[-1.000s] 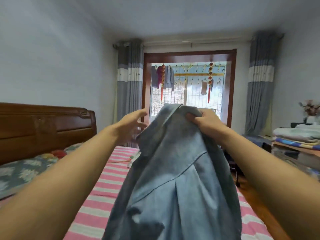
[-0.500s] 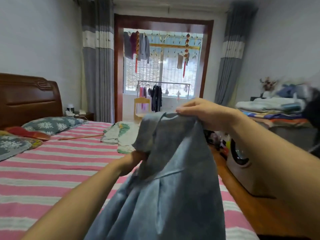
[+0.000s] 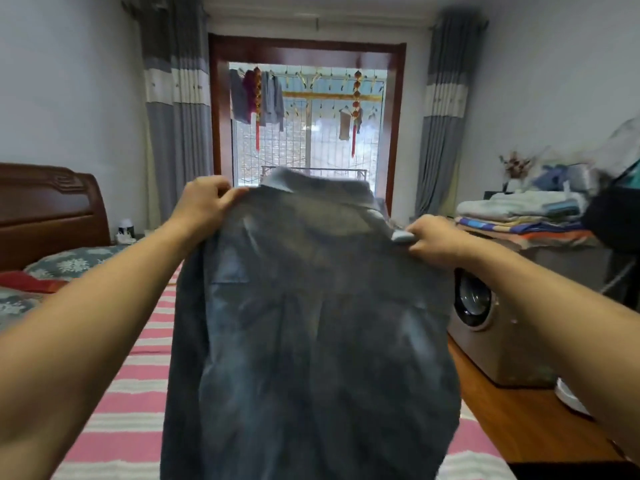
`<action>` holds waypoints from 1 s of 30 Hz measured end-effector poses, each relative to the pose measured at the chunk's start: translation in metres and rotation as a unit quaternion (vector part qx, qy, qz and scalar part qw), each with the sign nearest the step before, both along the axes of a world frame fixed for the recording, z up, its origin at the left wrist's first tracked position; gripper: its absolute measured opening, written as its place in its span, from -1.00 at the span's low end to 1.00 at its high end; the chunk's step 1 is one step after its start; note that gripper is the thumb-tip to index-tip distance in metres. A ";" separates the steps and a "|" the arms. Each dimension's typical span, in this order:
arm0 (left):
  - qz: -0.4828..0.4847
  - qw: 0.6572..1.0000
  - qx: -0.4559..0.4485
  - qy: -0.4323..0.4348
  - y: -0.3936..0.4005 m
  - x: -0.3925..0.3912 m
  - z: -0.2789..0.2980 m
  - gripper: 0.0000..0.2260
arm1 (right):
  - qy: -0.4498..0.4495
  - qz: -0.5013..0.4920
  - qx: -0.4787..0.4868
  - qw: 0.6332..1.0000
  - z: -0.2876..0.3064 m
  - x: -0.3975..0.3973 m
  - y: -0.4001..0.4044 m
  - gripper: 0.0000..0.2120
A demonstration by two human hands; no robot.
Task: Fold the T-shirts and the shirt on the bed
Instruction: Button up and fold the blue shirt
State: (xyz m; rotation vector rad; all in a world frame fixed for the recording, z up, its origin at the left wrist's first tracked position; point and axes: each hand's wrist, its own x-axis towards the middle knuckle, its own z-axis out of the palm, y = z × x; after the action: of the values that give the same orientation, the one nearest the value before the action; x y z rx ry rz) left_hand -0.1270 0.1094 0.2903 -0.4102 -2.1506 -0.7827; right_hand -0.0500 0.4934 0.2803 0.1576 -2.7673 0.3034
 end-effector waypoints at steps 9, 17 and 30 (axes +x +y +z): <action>-0.027 0.967 -0.100 -0.233 -0.060 0.025 -0.097 -0.77 | 0.160 -0.110 -0.009 0.981 -0.016 0.002 0.018 -0.89; -0.056 0.979 0.071 -0.182 -0.076 0.101 0.087 -0.72 | 0.354 -0.143 -0.111 0.918 0.090 0.045 0.024 -0.75; -0.003 0.994 -0.040 -0.106 -0.106 0.154 0.132 -0.78 | 0.523 -0.120 0.118 0.835 0.131 0.060 0.023 -0.69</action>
State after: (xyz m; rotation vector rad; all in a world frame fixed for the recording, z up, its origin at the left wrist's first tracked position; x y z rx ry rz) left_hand 0.0273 0.0037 0.4226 -0.3910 -2.3850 -0.7747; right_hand 0.0099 0.5160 0.4113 0.0141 -1.6793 -0.1713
